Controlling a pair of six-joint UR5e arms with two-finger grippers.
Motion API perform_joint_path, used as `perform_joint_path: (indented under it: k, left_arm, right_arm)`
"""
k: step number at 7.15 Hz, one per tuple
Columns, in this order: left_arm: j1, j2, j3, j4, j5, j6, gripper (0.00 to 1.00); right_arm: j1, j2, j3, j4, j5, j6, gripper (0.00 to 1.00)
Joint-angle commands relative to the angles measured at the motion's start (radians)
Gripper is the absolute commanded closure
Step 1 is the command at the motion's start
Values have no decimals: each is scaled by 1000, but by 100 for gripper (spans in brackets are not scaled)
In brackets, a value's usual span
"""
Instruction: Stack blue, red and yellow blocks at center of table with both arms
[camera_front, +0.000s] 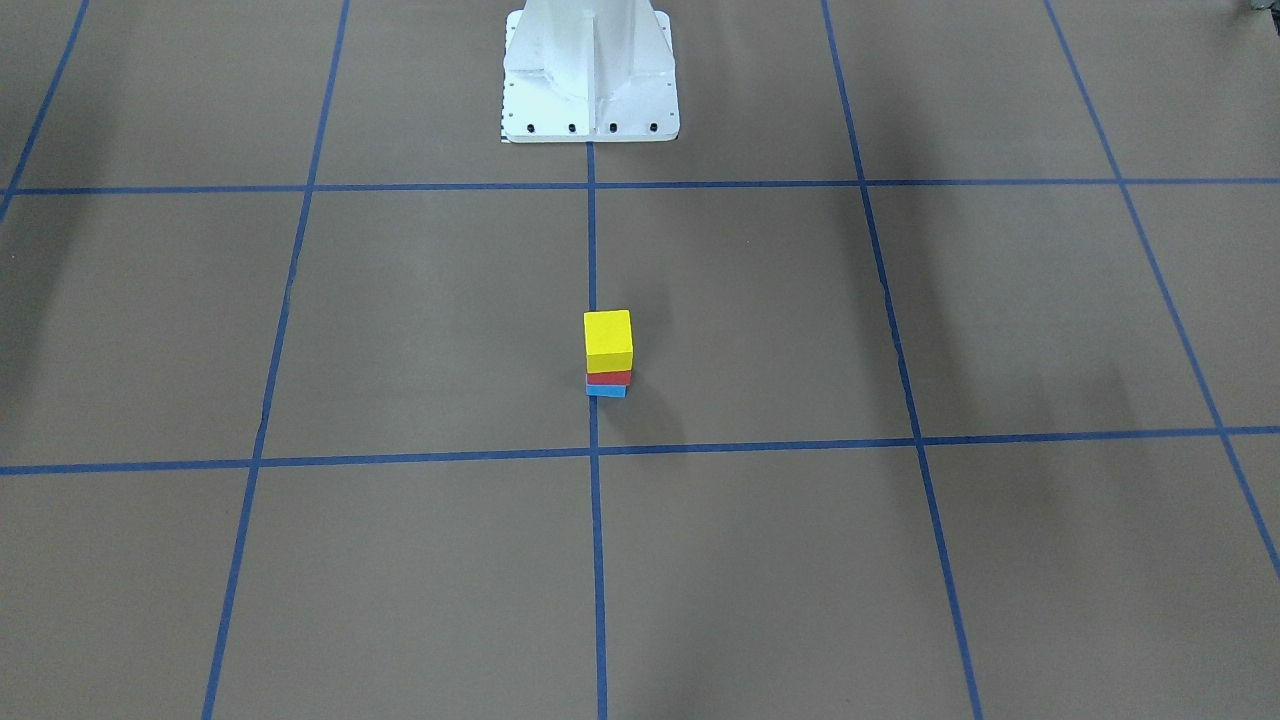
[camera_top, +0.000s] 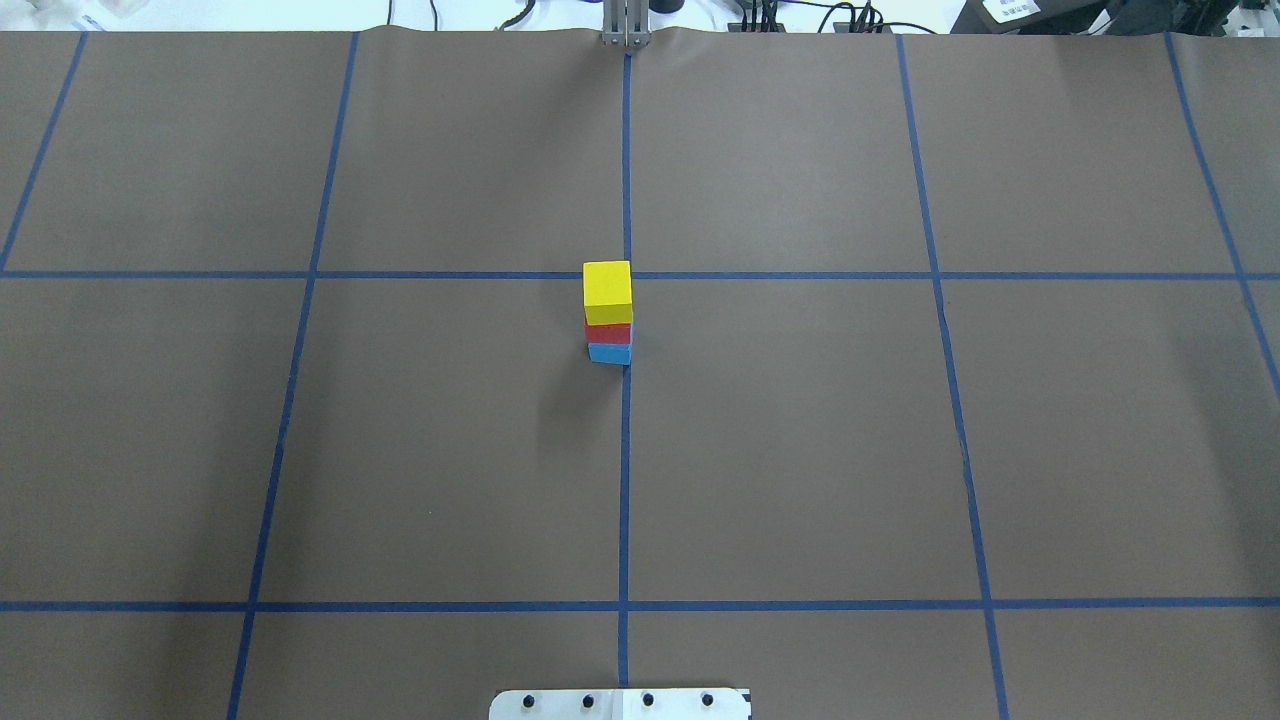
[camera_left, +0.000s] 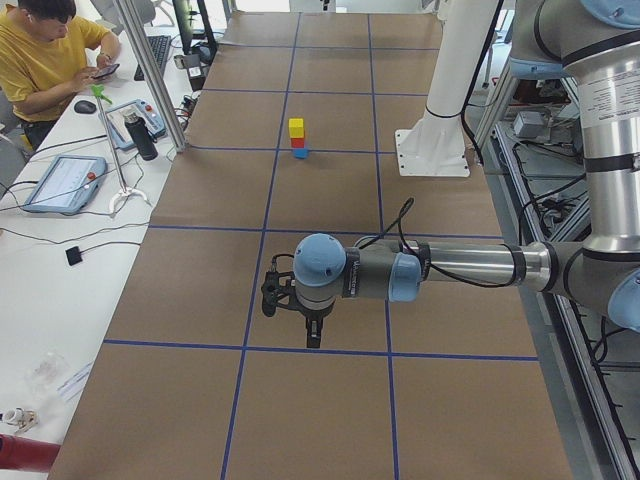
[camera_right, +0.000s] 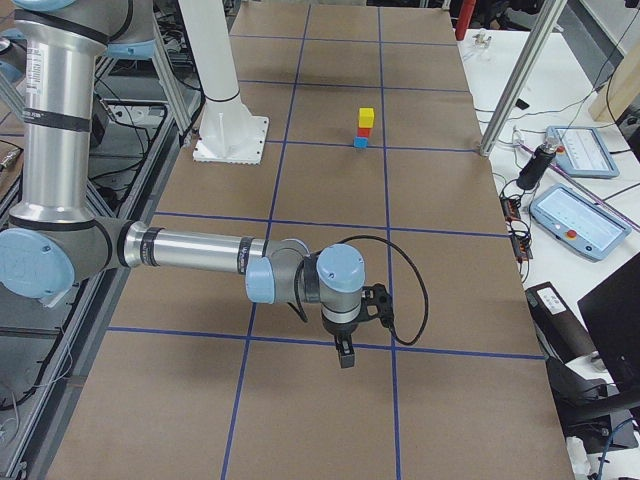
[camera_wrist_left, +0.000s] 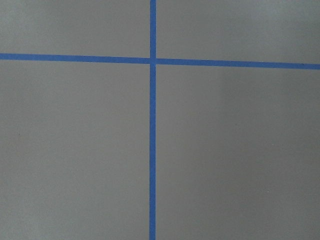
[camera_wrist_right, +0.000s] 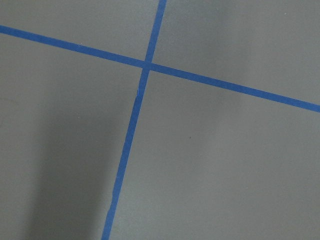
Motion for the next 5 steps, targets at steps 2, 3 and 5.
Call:
perform_joint_path:
  k: [2, 3, 5]
  left_arm:
    - [-2, 4, -1, 0, 3, 1, 0]
    - [-2, 4, -1, 0, 3, 1, 0]
    - [-2, 4, 1, 0, 6, 1, 0]
  right_arm:
    - [0, -3, -9, 0, -2, 4, 0]
    - [0, -4, -2, 2, -1, -6, 0]
    - [0, -14, -18, 2, -10, -10, 0]
